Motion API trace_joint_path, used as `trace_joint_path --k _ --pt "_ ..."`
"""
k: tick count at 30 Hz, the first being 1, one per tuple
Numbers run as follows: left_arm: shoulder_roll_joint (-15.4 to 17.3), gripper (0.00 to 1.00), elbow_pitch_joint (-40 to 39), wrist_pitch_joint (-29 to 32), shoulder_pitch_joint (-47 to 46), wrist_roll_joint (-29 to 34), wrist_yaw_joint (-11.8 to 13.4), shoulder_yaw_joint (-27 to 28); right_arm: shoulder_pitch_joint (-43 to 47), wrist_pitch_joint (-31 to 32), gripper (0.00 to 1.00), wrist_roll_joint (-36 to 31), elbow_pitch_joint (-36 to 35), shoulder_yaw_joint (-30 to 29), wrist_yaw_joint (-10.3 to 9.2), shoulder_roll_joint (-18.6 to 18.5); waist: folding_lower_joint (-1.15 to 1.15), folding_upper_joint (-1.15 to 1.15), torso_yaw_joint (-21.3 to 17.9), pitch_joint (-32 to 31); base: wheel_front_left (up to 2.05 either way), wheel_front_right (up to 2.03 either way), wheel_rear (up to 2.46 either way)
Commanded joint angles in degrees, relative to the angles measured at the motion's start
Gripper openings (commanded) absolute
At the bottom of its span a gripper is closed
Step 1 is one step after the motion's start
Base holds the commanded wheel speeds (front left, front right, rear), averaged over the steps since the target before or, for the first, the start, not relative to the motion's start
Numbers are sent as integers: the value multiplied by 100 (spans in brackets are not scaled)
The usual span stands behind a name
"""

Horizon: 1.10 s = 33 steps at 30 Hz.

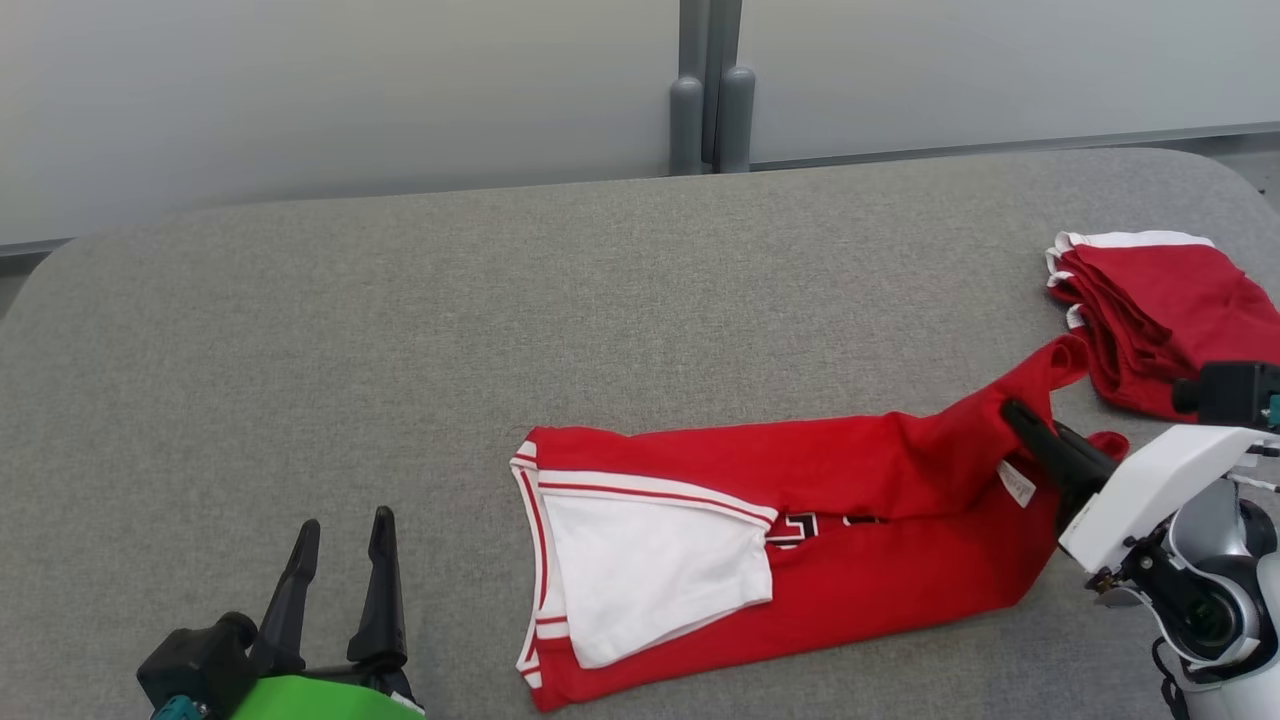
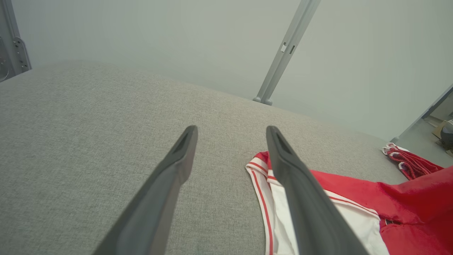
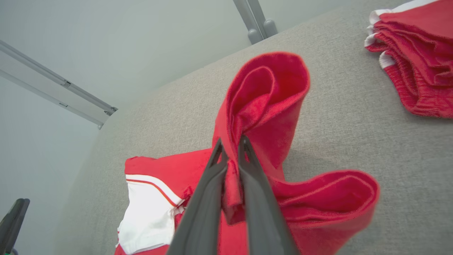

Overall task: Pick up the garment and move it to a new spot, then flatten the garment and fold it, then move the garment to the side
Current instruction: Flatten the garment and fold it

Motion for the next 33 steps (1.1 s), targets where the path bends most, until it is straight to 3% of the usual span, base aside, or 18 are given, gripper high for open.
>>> trace_joint_path --k 1,10,16,25,33 --pt "5 100 -4 3 -65 45 -1 -2 77 56 0 35 -147 46 2 40 0 30 25 -15 0 0 0" --pt "-27 100 9 20 -82 26 -26 -56 318 371 0 -173 -1024 496 2 523 0 30 245 -98 0 0 0" --pt "-51 100 19 20 -94 17 -43 -88 452 318 0 -397 -1136 1025 2 945 0 30 398 -155 0 0 0" --pt "-49 100 -26 74 -187 57 -60 -198 62 -415 0 -780 -206 1949 2 1239 0 30 670 -175 0 0 0" --pt "-97 100 12 128 -303 97 -99 -330 -424 -1196 0 -446 909 2474 2 1256 0 30 873 -210 0 0 0"
